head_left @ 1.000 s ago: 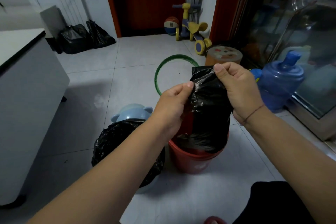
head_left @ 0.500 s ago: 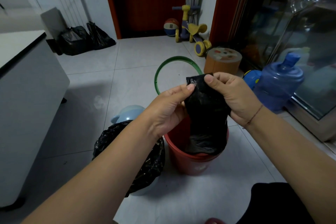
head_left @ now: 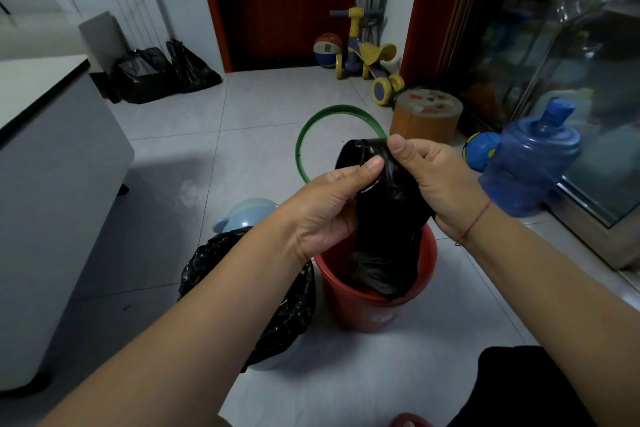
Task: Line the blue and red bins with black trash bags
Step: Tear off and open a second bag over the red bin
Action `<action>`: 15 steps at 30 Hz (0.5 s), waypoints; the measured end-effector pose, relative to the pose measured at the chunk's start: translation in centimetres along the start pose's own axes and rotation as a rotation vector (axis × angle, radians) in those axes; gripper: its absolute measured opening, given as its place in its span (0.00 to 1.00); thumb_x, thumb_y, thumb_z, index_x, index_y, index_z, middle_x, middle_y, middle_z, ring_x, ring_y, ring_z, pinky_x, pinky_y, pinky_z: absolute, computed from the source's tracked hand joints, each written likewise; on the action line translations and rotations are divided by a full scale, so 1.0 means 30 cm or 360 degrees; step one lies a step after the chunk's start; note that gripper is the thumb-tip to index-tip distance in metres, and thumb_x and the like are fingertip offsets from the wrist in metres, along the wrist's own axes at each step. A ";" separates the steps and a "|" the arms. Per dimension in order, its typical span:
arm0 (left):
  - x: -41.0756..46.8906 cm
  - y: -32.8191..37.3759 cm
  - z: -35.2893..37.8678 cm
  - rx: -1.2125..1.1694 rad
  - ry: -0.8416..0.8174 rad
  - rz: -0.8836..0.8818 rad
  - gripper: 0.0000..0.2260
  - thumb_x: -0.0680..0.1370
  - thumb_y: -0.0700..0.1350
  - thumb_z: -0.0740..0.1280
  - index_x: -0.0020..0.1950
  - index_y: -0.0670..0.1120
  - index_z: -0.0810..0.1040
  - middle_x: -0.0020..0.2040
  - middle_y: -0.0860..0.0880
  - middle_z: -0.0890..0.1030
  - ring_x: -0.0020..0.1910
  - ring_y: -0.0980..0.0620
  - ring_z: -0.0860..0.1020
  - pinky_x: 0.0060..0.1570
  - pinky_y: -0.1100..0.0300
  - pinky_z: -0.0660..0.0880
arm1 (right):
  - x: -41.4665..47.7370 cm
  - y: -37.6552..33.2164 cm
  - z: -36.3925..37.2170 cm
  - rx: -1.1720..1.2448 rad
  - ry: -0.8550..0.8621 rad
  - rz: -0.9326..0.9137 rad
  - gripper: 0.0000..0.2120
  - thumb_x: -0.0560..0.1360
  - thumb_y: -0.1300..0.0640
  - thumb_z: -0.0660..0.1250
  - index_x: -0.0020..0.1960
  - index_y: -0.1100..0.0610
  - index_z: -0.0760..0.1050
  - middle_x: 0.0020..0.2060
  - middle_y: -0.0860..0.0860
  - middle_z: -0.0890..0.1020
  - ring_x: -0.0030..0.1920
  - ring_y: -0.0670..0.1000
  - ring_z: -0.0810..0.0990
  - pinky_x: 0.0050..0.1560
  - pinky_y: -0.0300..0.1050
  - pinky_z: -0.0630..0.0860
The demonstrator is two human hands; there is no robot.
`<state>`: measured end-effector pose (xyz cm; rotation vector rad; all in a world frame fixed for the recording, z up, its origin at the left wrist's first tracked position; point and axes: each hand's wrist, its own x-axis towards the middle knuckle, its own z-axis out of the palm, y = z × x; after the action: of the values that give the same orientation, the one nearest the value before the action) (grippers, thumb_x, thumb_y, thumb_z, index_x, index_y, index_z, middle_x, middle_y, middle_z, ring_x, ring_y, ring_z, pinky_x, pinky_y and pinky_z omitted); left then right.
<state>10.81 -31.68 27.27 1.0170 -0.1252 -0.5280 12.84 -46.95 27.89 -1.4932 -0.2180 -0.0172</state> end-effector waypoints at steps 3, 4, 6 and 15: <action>0.004 0.000 0.014 0.0015 0.0060 0.0031 0.23 0.74 0.47 0.66 0.65 0.36 0.73 0.56 0.40 0.80 0.54 0.46 0.80 0.56 0.56 0.78 | -0.002 -0.001 0.003 -0.0109 -0.0006 -0.0053 0.33 0.64 0.40 0.69 0.44 0.72 0.73 0.37 0.63 0.78 0.37 0.56 0.76 0.37 0.45 0.73; 0.008 -0.002 0.014 0.0008 0.0096 0.0051 0.23 0.76 0.46 0.66 0.67 0.36 0.71 0.58 0.39 0.79 0.56 0.45 0.79 0.58 0.55 0.77 | -0.003 0.002 0.003 -0.0165 0.0008 -0.0069 0.26 0.65 0.41 0.69 0.42 0.66 0.74 0.35 0.59 0.78 0.35 0.53 0.76 0.36 0.42 0.73; 0.013 -0.010 0.009 -0.0043 0.0176 0.0099 0.19 0.77 0.43 0.64 0.66 0.36 0.71 0.57 0.38 0.78 0.56 0.44 0.78 0.59 0.53 0.75 | -0.006 0.015 -0.002 -0.0439 0.0139 -0.0224 0.17 0.68 0.44 0.71 0.48 0.55 0.73 0.39 0.54 0.76 0.38 0.47 0.75 0.39 0.38 0.73; 0.023 -0.017 0.017 -0.0211 0.0257 0.0133 0.19 0.75 0.41 0.65 0.63 0.32 0.73 0.53 0.37 0.79 0.49 0.46 0.79 0.55 0.57 0.76 | -0.066 0.004 0.048 -0.0571 -0.0091 -0.0321 0.13 0.66 0.60 0.76 0.46 0.50 0.75 0.35 0.44 0.79 0.33 0.39 0.76 0.37 0.31 0.73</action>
<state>11.06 -32.61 27.01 0.9169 0.0107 -0.3712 10.72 -45.76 27.55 -1.8242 -0.4281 -0.1841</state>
